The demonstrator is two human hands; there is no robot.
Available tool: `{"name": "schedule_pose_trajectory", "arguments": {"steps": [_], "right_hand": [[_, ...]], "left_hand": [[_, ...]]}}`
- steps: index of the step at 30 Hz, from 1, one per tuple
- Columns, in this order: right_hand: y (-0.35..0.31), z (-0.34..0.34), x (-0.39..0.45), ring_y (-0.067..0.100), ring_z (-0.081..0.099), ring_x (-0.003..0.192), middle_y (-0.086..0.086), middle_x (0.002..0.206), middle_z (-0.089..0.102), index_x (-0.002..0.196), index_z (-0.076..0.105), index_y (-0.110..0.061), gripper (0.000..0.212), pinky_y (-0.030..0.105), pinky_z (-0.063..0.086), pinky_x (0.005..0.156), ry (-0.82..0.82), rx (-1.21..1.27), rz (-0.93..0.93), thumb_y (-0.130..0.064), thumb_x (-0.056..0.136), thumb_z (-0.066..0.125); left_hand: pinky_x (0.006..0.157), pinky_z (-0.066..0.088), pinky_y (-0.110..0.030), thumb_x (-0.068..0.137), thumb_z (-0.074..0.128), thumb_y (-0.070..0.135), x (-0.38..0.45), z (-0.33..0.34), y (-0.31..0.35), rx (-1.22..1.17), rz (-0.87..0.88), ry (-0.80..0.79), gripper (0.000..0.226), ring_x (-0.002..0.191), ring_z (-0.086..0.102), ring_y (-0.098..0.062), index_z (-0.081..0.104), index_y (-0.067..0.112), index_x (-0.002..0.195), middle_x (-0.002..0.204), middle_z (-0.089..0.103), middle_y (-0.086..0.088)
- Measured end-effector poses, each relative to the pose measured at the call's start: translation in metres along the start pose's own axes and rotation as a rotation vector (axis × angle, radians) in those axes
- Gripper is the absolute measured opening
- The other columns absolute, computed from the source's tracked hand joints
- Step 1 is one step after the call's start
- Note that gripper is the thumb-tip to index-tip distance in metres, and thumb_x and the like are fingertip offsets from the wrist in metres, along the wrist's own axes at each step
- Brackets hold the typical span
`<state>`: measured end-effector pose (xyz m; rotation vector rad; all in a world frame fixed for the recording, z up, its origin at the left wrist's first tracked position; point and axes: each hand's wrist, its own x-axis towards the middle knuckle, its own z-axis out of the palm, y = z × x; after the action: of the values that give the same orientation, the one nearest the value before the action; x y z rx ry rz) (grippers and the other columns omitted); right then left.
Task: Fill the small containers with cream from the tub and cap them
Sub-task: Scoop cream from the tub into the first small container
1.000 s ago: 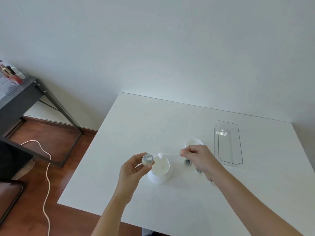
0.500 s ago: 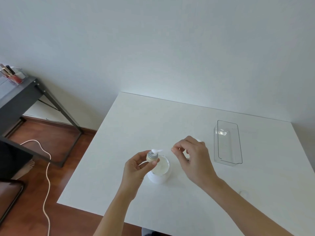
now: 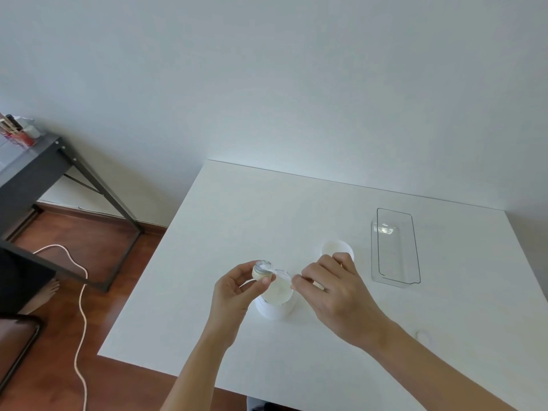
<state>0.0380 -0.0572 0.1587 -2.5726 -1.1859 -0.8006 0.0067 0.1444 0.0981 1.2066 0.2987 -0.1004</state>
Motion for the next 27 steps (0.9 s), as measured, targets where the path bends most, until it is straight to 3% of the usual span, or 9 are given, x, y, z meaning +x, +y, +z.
{"name": "schedule_pose_trajectory", "arguments": {"steps": [3,8,12,14,15,19,23,27], "right_hand": [[0.001,-0.003,-0.001,0.021,0.048,0.064,-0.003,0.071,0.055,0.079,0.068,-0.015,0.02,0.03,0.036,0.069,-0.004,-0.004,0.004,0.003,0.072,0.072],[0.003,-0.013,0.001,0.02,0.049,0.062,-0.004,0.07,0.055,0.077,0.068,-0.016,0.013,0.031,0.036,0.069,0.042,0.069,0.103,-0.003,0.081,0.07],[0.007,-0.014,0.006,0.002,0.052,0.068,-0.014,0.073,0.055,0.075,0.066,-0.019,0.013,0.022,0.037,0.075,0.033,0.374,0.51,-0.015,0.087,0.065],[0.011,-0.007,0.005,-0.001,0.052,0.068,-0.014,0.071,0.056,0.072,0.064,-0.019,0.017,0.012,0.036,0.066,-0.016,0.523,0.717,-0.012,0.087,0.066],[0.012,-0.001,0.004,0.001,0.053,0.067,-0.012,0.07,0.056,0.071,0.064,-0.018,0.017,0.013,0.037,0.064,-0.085,0.543,0.765,-0.012,0.087,0.066],[0.008,0.032,-0.001,0.018,0.059,0.076,-0.002,0.08,0.059,0.08,0.063,-0.015,0.02,0.034,0.04,0.078,-0.425,0.323,0.638,-0.023,0.094,0.051],[-0.003,0.064,0.004,0.023,0.054,0.087,0.0,0.093,0.055,0.092,0.058,-0.018,0.017,0.034,0.029,0.08,-0.624,0.119,0.47,-0.02,0.095,0.042],[-0.011,0.078,0.01,0.025,0.056,0.086,0.004,0.094,0.057,0.088,0.06,-0.014,0.012,0.034,0.027,0.076,-0.729,0.114,0.476,-0.013,0.091,0.049]], "left_hand": [[0.1,0.051,-0.038,0.069,0.087,0.029,0.0,-0.001,-0.001,-0.007,-0.004,0.0,0.042,0.113,0.071,-0.03,0.076,0.017,0.107,0.113,0.077,-0.012],[0.091,0.057,-0.027,0.073,0.085,0.018,0.002,-0.002,-0.001,-0.029,0.0,0.008,0.035,0.111,0.072,-0.029,0.076,0.017,0.107,0.113,0.077,-0.012],[0.086,0.056,-0.021,0.073,0.085,0.014,0.002,-0.003,-0.003,-0.022,0.007,0.011,0.035,0.109,0.073,-0.027,0.076,0.019,0.107,0.111,0.078,-0.011],[0.086,0.056,-0.02,0.068,0.087,0.021,0.002,-0.004,-0.004,-0.012,0.013,0.019,0.041,0.109,0.073,-0.026,0.076,0.021,0.107,0.112,0.078,-0.009],[0.086,0.056,-0.019,0.067,0.087,0.023,0.002,-0.005,-0.004,-0.008,0.018,0.022,0.042,0.109,0.073,-0.025,0.076,0.022,0.107,0.113,0.077,-0.008],[0.085,0.055,-0.019,0.068,0.086,0.021,0.0,-0.011,-0.007,-0.009,0.019,0.02,0.041,0.109,0.073,-0.026,0.075,0.023,0.107,0.114,0.077,-0.008],[0.085,0.056,-0.019,0.074,0.081,0.01,-0.002,-0.014,-0.009,0.003,0.016,0.038,0.035,0.109,0.073,-0.027,0.075,0.022,0.107,0.114,0.077,-0.007],[0.085,0.057,-0.02,0.075,0.08,0.01,-0.004,-0.017,-0.009,0.014,0.026,0.047,0.036,0.109,0.073,-0.027,0.075,0.02,0.108,0.113,0.077,-0.008]]}}
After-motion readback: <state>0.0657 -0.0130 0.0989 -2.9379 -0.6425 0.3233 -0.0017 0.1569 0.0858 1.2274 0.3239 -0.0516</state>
